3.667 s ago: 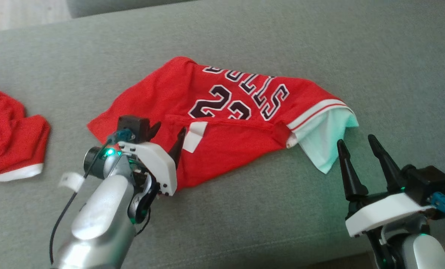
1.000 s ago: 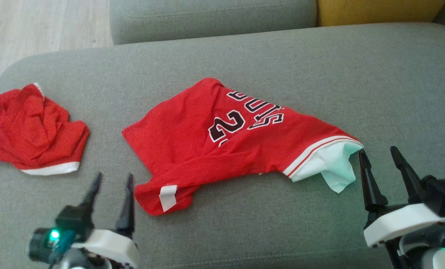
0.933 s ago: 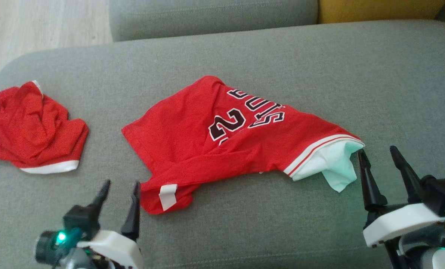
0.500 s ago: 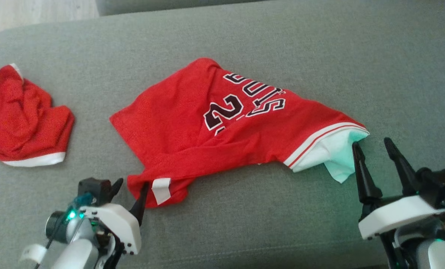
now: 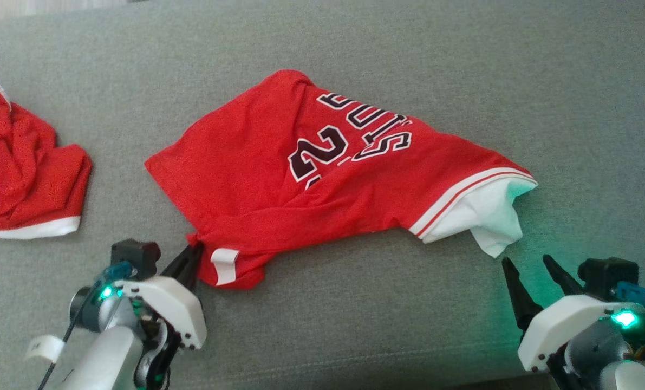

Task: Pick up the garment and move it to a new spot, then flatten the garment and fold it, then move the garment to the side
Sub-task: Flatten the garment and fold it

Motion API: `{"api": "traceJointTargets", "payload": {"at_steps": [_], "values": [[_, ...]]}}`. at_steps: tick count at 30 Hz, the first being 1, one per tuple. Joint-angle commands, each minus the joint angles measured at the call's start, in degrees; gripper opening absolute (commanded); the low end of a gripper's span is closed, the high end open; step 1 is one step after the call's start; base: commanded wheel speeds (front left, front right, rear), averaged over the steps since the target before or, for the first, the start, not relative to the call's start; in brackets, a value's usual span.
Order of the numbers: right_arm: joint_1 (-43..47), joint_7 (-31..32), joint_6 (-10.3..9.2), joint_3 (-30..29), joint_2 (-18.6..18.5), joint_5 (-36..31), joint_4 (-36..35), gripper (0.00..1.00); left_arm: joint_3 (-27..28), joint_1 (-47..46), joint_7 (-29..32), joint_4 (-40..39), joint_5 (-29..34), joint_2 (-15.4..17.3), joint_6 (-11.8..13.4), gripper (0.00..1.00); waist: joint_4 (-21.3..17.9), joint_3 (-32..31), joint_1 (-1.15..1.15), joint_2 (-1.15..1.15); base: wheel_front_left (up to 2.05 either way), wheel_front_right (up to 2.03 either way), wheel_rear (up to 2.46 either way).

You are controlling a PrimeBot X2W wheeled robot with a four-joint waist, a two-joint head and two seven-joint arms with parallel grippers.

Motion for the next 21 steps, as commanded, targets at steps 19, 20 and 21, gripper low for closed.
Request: {"api": "traceJointTargets", "payload": {"at_steps": [19, 20, 21], "values": [[-8.35, 6.32, -0.04, 0.81, -0.34, 2.14, 6.04, 0.0, 2.12, -5.09, -6.17, -0.09, -0.92, -0.69, -0.03, 0.0, 3.3, 3.78, 0.0, 0.0, 0.0, 0.0, 0.0], [-8.26, 5.61, -0.04, 0.67, -0.34, 2.82, 5.58, 0.0, 2.38, -4.8, -7.03, -0.25, -1.06, -0.69, 0.03, 0.0, 3.3, 3.54, 0.0, 0.0, 0.0, 0.0, 0.0], [-8.0, 5.35, -0.04, 0.51, -0.34, 2.95, 5.11, 0.0, 2.73, -4.46, -7.93, -0.5, -1.3, -0.66, 0.06, 0.0, 3.25, 3.25, 0.0, 0.0, 0.0, 0.0, 0.0]]}}
